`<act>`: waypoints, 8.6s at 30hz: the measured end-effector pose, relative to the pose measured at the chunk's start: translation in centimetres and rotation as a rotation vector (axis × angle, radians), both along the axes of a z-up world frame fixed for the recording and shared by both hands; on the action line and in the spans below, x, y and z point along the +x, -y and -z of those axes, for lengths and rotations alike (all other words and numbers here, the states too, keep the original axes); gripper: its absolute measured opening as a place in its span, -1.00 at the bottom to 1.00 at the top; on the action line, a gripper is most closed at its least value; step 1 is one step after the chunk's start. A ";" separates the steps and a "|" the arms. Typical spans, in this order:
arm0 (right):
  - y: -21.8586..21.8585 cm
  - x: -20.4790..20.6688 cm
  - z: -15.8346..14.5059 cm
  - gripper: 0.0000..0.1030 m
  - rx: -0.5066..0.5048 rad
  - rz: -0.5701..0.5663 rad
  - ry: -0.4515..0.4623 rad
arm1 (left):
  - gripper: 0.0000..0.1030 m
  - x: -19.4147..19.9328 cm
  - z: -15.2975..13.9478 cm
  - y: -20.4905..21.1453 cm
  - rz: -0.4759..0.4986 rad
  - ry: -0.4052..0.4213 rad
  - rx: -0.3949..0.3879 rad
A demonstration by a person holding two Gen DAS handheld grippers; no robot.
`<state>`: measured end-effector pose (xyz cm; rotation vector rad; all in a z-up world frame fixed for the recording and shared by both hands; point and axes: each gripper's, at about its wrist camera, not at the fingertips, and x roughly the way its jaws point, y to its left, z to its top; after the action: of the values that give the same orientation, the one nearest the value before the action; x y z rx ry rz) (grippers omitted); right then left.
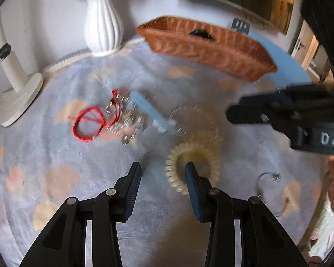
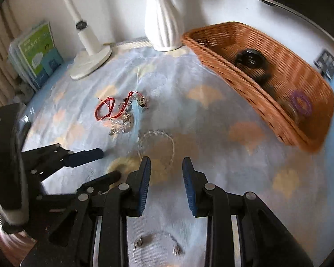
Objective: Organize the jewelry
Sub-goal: 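Grasp the cream coil hair tie with the left gripper while the right grasps a clear bead bracelet, then carry the cream coil tie and bracelet into the basket and open both grippers, then move both open grippers back over the remaining jewelry on the table, then grasp the red cord with the left gripper while the right grasps the silver earring, then carry the red cord and silver earring into the basket and open both grippers, then move both open grippers back over the remaining jewelry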
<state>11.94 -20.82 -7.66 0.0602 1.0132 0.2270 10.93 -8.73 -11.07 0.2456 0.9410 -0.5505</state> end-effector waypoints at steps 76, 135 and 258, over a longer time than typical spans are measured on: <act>21.3 13.9 -1.6 -0.84 0.044 0.319 0.019 | -0.81 19.8 -5.6 16.8 0.016 0.028 -0.031; 0.9 -7.5 0.2 -0.34 0.060 0.023 -0.059 | 0.12 9.2 -0.7 -10.1 -0.210 -0.035 -0.097; 13.8 0.6 -10.2 -0.36 0.238 0.148 0.188 | -0.17 9.9 -18.4 0.3 -0.108 0.131 -0.314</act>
<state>12.49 -34.59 2.59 0.3239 0.7866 0.2127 20.79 -9.06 7.32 -0.0514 0.7242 -0.5667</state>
